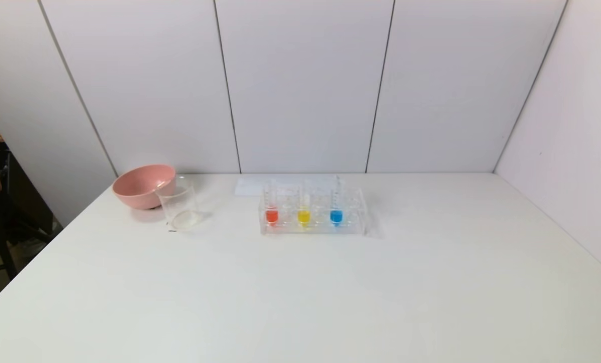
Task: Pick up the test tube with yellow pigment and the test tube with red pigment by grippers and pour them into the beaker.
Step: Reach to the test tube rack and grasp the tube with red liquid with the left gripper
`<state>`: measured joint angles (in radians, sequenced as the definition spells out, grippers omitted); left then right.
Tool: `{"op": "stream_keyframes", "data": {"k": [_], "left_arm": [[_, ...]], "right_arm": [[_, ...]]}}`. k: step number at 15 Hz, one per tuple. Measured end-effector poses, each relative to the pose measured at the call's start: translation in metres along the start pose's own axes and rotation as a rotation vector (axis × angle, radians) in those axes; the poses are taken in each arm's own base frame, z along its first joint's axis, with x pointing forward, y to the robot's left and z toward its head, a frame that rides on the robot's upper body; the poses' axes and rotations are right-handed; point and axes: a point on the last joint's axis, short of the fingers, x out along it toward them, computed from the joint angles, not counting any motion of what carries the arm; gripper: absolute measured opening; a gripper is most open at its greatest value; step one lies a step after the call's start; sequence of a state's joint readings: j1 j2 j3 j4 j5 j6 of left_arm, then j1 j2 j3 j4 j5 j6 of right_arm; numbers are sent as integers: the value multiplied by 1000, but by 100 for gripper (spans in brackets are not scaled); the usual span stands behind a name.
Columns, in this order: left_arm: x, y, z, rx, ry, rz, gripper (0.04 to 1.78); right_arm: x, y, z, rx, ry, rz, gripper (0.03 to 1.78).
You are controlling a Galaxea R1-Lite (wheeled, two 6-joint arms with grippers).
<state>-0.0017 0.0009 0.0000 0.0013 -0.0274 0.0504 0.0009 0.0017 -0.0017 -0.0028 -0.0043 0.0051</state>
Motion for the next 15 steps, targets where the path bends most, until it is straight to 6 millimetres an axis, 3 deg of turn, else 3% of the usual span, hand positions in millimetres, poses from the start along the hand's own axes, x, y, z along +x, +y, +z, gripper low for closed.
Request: {"op": "stream_keyframes", "data": {"k": [15], "left_arm": [[0,0,0,2,0,0,178]], "right_arm": [[0,0,0,0,0,1,170]]}}
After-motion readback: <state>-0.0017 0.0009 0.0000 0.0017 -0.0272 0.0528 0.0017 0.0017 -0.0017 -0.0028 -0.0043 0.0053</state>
